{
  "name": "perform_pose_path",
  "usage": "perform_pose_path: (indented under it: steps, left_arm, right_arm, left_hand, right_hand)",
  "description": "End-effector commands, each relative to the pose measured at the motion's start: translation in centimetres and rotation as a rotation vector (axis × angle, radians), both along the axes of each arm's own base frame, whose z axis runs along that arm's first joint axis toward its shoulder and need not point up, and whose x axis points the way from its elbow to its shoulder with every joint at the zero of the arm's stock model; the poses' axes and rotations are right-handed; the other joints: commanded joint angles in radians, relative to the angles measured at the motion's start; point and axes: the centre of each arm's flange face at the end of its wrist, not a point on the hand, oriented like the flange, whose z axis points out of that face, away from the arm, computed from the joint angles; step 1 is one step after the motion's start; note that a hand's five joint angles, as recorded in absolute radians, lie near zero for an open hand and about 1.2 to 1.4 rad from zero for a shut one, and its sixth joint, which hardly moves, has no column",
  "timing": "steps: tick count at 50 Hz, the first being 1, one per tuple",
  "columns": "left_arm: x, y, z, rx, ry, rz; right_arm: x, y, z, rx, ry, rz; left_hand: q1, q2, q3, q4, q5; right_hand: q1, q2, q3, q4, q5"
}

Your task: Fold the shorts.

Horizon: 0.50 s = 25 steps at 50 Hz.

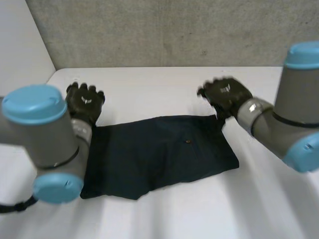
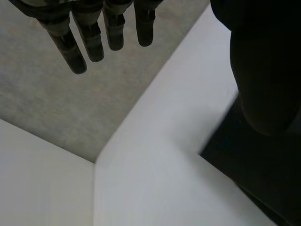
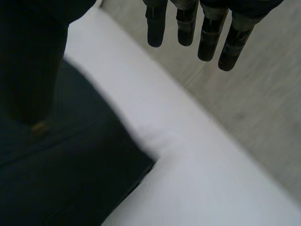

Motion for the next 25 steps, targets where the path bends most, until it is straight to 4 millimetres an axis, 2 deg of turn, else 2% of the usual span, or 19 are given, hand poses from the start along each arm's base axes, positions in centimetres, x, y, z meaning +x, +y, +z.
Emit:
perform_pose_path:
  steps: [1, 5, 10, 11, 12, 14, 16, 22, 25]
  left_arm:
    - [1.3, 3.3, -2.2, 0.048, 0.047, -0.057]
    - [1.5, 3.7, -2.6, 0.034, 0.064, -0.064]
    - [1.5, 3.7, -2.5, 0.018, 0.072, -0.066]
    - [1.4, 3.7, -2.5, 0.017, 0.073, -0.066]
    - [1.4, 3.7, -2.5, 0.016, 0.073, -0.066]
    - [1.5, 3.7, -2.5, 0.018, 0.072, -0.066]
    - [1.5, 3.7, -2.6, 0.02, 0.073, -0.066]
    - [1.6, 4.0, -2.1, 0.009, 0.078, -0.068]
    - [1.6, 4.1, -1.5, -0.009, 0.088, -0.069]
  right_arm:
    - [-2.9, 2.7, -5.8, 0.223, 0.064, 0.008]
    - [-3.4, 3.0, -7.4, 0.22, 0.06, 0.011]
    - [-3.5, 1.9, -9.3, 0.17, 0.046, -0.009]
    - [-3.5, 1.7, -9.6, 0.159, 0.043, -0.012]
    - [-3.5, 1.2, -9.9, 0.136, 0.038, -0.019]
    - [-3.5, 0.8, -10.2, 0.123, 0.038, -0.027]
    - [-4.1, 0.0, -10.4, 0.112, 0.042, -0.061]
    - [-6.5, -1.4, -9.5, 0.092, 0.051, -0.152]
    - [-7.1, -1.2, -8.0, 0.058, 0.074, -0.159]
  left_hand:
    - [-0.017, -0.016, -0.026, -0.018, -0.035]
    - [-0.017, -0.016, -0.026, -0.018, -0.035]
    - [-0.014, -0.013, -0.023, -0.015, -0.032]
    - [-0.014, -0.013, -0.023, -0.015, -0.032]
    - [-0.014, -0.013, -0.023, -0.015, -0.032]
    - [-0.014, -0.013, -0.023, -0.015, -0.032]
    - [-0.014, -0.013, -0.023, -0.015, -0.032]
    - [-0.014, -0.013, -0.023, -0.015, -0.032]
    - [-0.014, -0.013, -0.023, -0.015, -0.032]
  right_hand:
    - [0.055, 0.04, 0.048, 0.025, 0.013]
    - [0.137, 0.122, 0.13, 0.107, 0.095]
    - [0.436, 0.422, 0.429, 0.406, 0.394]
    - [0.521, 0.506, 0.514, 0.491, 0.479]
    - [0.734, 0.72, 0.727, 0.704, 0.692]
    - [0.938, 0.923, 0.931, 0.908, 0.896]
    - [1.189, 1.174, 1.182, 1.159, 1.147]
    - [1.19, 1.176, 1.183, 1.16, 1.148]
    - [1.19, 1.176, 1.183, 1.16, 1.148]
